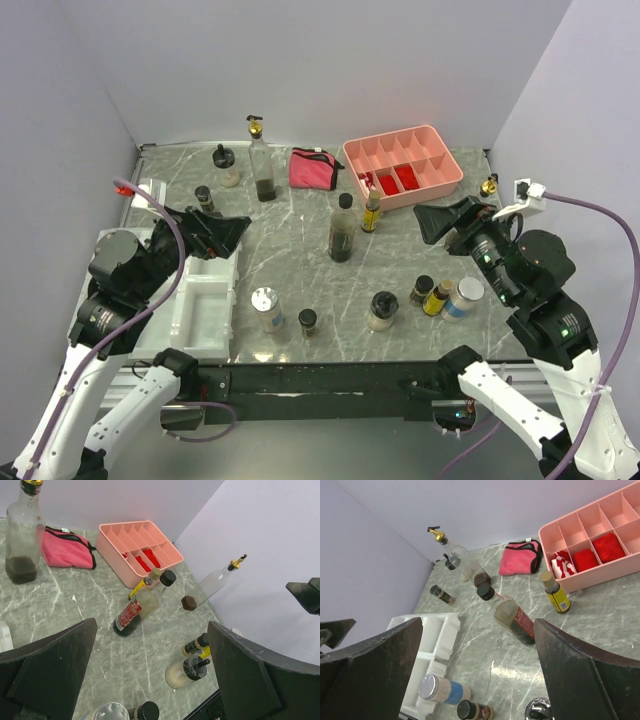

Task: Organize the condiment bottles
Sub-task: Pick up the bottle from the corner of the board.

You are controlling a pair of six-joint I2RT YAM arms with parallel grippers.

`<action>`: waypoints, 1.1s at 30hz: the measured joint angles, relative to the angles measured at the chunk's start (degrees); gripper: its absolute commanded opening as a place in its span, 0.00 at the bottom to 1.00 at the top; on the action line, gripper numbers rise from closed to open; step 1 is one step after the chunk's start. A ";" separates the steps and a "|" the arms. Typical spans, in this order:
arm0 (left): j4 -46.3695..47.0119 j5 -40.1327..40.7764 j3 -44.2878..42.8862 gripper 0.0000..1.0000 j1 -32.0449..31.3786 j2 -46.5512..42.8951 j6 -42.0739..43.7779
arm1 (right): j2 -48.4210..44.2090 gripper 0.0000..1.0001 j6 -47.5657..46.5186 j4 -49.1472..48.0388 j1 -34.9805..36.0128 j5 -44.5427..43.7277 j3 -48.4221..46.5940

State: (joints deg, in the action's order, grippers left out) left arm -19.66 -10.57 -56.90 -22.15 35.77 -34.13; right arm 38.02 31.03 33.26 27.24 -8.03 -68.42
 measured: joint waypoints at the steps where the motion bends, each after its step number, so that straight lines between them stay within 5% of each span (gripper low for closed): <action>1: -0.28 0.20 -0.02 0.99 0.00 0.00 0.00 | -0.35 1.00 0.00 0.00 0.00 -0.09 0.00; 22: -14.45 8.87 -5.16 0.99 -0.46 11.69 2.10 | -6.45 1.00 -4.68 -1.55 0.00 0.04 8.81; 26: -16.72 13.53 -4.28 0.99 -5.84 16.28 1.99 | -6.80 1.00 -6.84 -1.92 0.00 0.87 9.64; 33: -19.21 19.67 -4.02 0.82 -20.85 23.12 0.22 | -6.82 0.96 -8.35 -3.32 0.00 4.57 10.58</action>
State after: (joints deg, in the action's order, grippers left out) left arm -38.87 9.10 -60.93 -43.00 58.89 -33.91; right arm 31.20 22.68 29.93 27.24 -3.46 -57.84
